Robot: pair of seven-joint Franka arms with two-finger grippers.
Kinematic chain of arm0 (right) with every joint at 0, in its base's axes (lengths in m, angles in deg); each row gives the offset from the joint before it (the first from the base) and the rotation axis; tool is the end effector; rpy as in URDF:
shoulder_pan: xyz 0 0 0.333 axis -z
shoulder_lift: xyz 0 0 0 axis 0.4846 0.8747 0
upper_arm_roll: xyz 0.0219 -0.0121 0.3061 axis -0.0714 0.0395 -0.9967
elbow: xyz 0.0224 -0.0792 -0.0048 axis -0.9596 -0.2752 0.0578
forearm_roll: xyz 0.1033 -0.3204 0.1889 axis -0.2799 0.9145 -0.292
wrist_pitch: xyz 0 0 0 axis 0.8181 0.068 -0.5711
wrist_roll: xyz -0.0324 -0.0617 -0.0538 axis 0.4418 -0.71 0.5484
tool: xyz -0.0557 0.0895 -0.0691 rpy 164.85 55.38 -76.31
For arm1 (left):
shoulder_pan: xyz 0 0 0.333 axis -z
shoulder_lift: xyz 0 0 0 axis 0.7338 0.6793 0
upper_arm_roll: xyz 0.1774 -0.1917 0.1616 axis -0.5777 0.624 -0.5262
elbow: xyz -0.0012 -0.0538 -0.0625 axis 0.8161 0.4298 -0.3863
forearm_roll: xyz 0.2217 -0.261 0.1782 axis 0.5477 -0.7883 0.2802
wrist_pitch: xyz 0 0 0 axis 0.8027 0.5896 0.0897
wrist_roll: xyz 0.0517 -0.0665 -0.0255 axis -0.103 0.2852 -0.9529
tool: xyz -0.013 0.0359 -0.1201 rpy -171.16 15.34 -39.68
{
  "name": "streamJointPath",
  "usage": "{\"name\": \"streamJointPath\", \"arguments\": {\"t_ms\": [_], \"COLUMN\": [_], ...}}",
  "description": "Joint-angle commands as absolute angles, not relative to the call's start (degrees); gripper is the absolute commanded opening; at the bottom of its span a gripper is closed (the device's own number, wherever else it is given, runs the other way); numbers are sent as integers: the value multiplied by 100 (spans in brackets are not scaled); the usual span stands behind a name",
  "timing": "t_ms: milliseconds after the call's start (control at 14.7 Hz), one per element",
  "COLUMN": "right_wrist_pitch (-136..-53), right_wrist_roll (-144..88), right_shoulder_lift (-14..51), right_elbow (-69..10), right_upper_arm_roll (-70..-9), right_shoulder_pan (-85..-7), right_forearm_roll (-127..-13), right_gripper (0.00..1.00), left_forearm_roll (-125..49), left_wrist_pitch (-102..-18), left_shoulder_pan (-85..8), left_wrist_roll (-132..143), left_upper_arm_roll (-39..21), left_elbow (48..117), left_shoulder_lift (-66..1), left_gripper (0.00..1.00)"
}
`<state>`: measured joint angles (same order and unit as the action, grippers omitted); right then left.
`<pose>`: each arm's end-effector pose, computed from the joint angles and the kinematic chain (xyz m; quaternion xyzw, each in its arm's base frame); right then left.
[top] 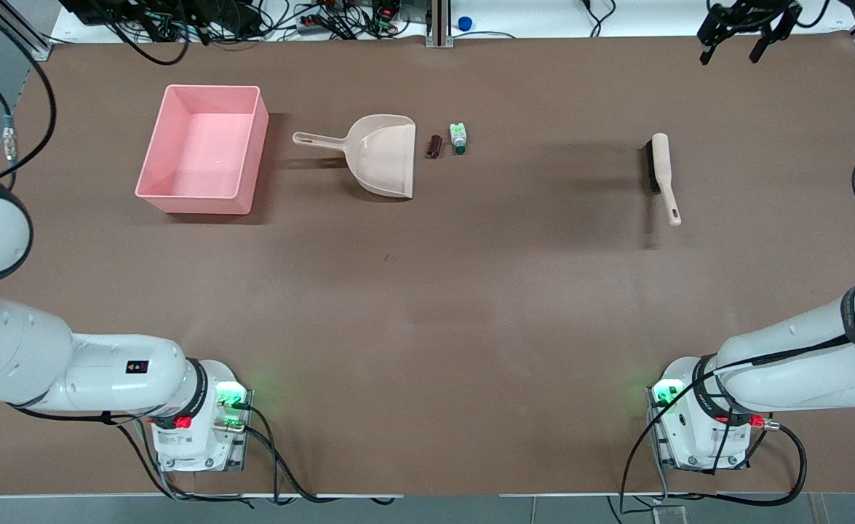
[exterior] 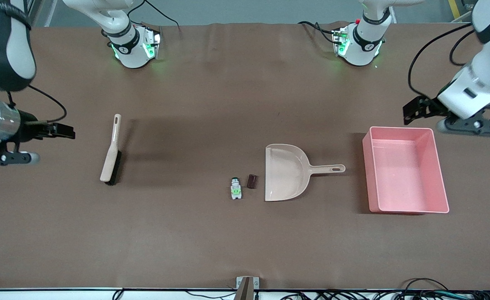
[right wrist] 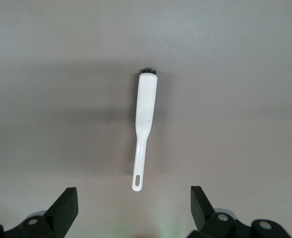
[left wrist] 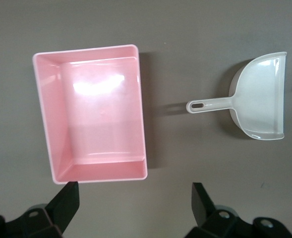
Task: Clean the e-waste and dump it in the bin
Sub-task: 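Reach the right gripper toward the brush and the left toward the dustpan, then grasp the brush handle with the right gripper while the left grasps the dustpan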
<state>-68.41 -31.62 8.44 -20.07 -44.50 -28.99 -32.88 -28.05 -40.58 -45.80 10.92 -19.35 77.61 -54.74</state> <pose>0.5923 -0.0064 0.4667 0.9932 0.0057 -0.1166 0.0022 0.5656 -0.0866 0.5352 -0.9975 0.0703 0.0070 0.0055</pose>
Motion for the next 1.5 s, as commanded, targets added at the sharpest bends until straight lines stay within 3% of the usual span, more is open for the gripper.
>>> {"name": "streamJointPath", "arguments": {"t_ms": [0, 408, 749, 1157, 1429], "right_wrist_pitch": [-7565, -9903, -11311, -11752, -11990], "right_wrist_roll": [-3083, -3083, -3083, -3144, -3144], "right_shoulder_lift": [815, 859, 868, 1140, 1316], "right_elbow": [-2757, -4560, -5660, -5837, -5837], "right_upper_arm_roll": [-4467, -4458, -4467, -4476, -4476], "right_shoulder_pan": [-2759, -2661, -2661, -2688, -2705], "right_forearm_roll": [-3311, -3311, -3320, -3478, -3513], "right_gripper": [100, 100, 100, 93, 84], "left_forearm_roll": [-2786, -2445, -1390, -740, -641], "left_wrist_pitch": [-4378, -5274, -6161, -7032, -7069], "left_shoulder_pan": [-4414, -4396, -4413, -4255, -4229], "left_wrist_roll": [1337, 2673, 4189, 5530, 5548], "left_upper_arm_roll": [-1815, -981, -373, -346, -329], "left_elbow": [7711, 8176, 8406, 8406, 8459], "left_shoulder_lift": [-4974, -4235, -3550, -2758, -2477], "left_gripper": [100, 100, 89, 76, 69]}}
